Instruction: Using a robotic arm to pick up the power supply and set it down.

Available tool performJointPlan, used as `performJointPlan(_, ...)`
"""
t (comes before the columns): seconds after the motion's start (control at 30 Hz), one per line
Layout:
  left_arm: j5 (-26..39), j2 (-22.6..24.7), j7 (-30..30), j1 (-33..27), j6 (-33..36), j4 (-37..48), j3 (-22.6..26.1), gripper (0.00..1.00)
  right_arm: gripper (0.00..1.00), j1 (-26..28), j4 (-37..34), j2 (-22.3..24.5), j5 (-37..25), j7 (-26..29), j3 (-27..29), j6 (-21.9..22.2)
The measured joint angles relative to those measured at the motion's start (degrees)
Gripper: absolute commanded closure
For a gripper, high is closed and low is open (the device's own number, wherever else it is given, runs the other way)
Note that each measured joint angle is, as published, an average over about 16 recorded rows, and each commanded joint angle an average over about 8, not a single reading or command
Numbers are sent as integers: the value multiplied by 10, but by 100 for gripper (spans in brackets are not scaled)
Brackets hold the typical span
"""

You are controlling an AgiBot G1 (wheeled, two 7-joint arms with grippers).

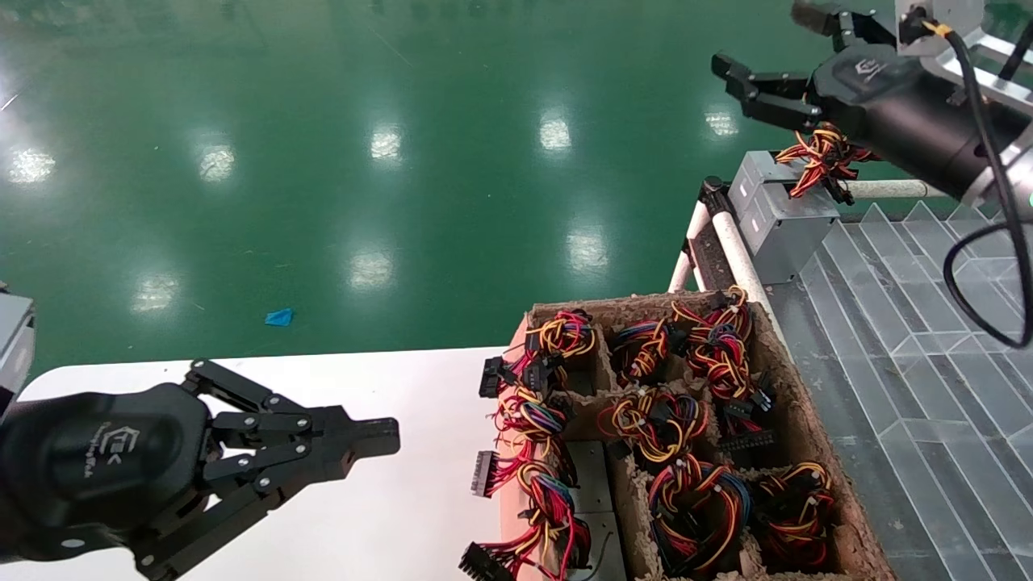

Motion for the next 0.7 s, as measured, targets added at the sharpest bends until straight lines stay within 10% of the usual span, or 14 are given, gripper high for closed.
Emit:
performJointPlan(0.03,0,0,0,0,0,0,0,0,0,-7,12,4,2,8,1,-7)
performJointPlan(0.7,0,0,0,0,0,0,0,0,0,-148,246,87,36,165,30,-141)
